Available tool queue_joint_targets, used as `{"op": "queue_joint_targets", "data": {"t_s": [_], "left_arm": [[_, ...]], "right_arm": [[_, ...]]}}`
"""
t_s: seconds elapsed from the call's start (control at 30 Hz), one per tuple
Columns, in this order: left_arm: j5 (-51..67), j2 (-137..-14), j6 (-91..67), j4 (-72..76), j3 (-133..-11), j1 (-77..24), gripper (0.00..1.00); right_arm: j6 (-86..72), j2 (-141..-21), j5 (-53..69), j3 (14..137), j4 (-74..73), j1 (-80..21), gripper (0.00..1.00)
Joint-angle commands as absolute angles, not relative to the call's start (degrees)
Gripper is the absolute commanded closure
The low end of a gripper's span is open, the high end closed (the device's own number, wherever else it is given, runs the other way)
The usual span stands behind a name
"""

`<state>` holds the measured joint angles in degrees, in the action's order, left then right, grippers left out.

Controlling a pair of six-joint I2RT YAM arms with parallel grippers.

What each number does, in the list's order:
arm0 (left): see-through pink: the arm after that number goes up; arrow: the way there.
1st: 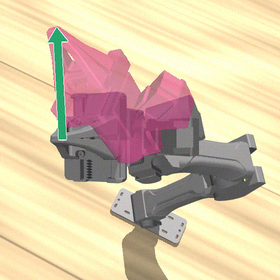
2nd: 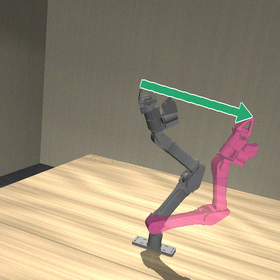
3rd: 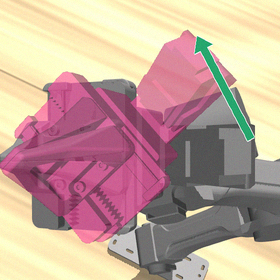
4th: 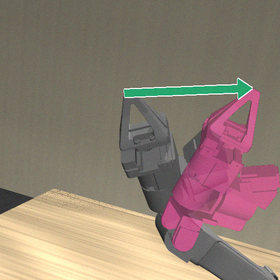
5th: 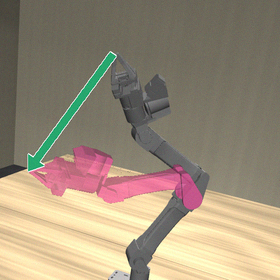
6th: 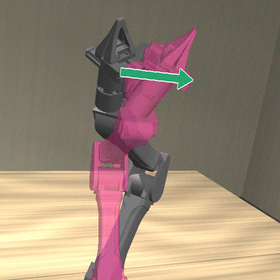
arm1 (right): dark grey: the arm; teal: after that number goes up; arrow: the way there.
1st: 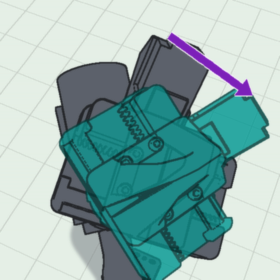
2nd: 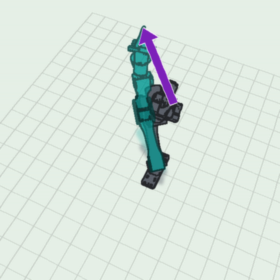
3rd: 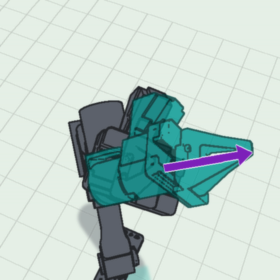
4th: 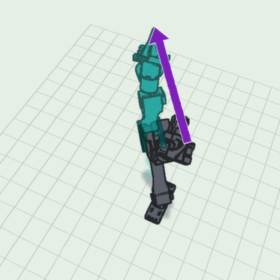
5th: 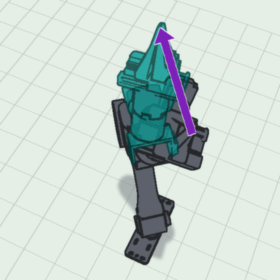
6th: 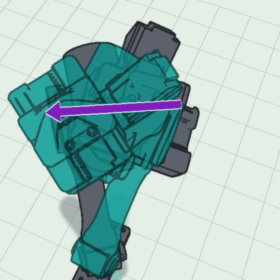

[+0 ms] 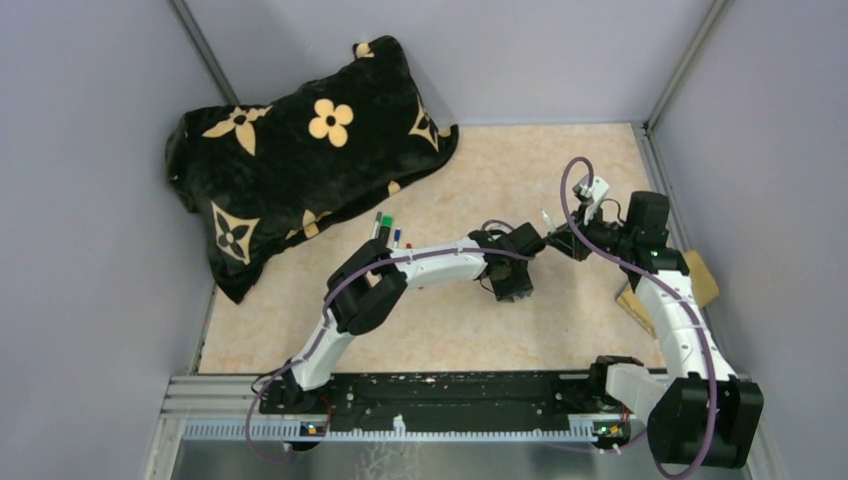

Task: Insert the pens into the pen caps
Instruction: Insert the pen cap onto the pen.

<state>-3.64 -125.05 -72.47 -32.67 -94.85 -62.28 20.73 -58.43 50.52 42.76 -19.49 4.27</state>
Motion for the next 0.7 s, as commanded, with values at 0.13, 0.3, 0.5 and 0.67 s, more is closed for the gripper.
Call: {"op": "queue_joint_targets", "data": {"t_s": [0.13, 0.3, 0.5, 0.67], "left_arm": [[-10.2, -130.5, -78.7, -46.7, -103.2, -62.4, 0.55], [-11.4, -131.5, -78.5, -48.5, -104.3, -62.3, 0.59], [-12.2, -132.4, -77.5, -49.2, -104.5, -61.8, 0.66], [-12.7, -133.0, -75.5, -49.4, -104.5, -61.3, 0.69]], "right_arm": [[20.1, -56.3, 51.5, 42.6, -17.6, 4.6, 1.00], [20.1, -56.1, 51.5, 42.6, -17.6, 4.6, 1.00], [20.1, -55.9, 51.5, 42.6, -17.6, 4.6, 1.00], [20.1, -55.8, 51.6, 42.5, -17.6, 4.6, 1.00]]}}
